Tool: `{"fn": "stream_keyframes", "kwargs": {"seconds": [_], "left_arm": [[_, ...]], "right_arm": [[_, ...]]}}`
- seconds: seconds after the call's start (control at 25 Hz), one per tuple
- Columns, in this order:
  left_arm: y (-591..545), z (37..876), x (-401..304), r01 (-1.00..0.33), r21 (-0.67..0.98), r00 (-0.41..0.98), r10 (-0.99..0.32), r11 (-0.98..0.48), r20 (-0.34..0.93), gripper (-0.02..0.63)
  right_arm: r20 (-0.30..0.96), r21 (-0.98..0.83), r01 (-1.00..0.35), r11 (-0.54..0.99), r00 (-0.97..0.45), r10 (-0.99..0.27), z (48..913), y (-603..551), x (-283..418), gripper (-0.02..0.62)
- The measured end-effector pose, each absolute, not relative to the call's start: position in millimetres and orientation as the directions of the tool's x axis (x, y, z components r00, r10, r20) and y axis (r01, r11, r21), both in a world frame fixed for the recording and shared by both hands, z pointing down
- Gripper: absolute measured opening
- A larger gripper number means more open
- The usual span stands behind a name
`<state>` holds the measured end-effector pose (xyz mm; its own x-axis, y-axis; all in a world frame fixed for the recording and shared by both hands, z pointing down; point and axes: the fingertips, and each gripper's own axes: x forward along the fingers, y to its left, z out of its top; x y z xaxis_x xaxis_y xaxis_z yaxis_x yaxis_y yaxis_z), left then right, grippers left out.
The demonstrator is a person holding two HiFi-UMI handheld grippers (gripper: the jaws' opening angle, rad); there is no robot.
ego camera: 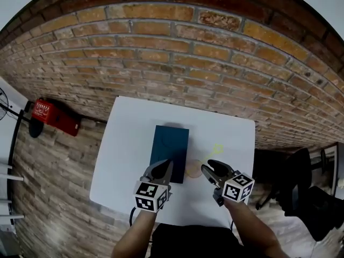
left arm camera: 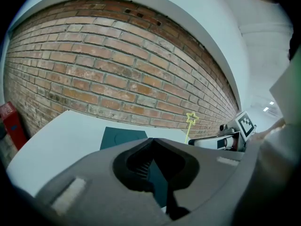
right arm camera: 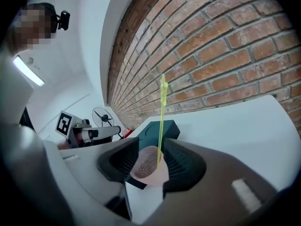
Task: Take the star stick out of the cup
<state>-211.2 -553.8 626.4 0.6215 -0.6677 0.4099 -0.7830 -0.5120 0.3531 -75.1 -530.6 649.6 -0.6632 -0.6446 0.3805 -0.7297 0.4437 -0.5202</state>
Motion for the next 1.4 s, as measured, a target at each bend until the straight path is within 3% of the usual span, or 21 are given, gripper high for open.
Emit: {"fn": "stream_keyframes", "kwargs": {"seconds": [0.28,0.72,1.4], "left_arm": [[-559,640,-213,-0.805,0.355,0.592,-0.672,-0.475,0.445,0.006],[-545,627,-243,-0.830,0.347,0.556,-0.709,-0.438,0.435,0.006],[-504,552,-259,-0.781,0.304,0.622,-0.725,-0.546,0.296,0.006]], "right_arm": [[0.375,-0.567,-0.692,0.447,-0.700,-0.607,671,-547,-90,0.153],[0.403,-0.512,-0.744,0.430,-0.650,-0.644,671,-548,-84,0.012],[0.306,-0.392,-0.826,0.405,-0.532,-0.789,568,-491,-60,0.012]]}}
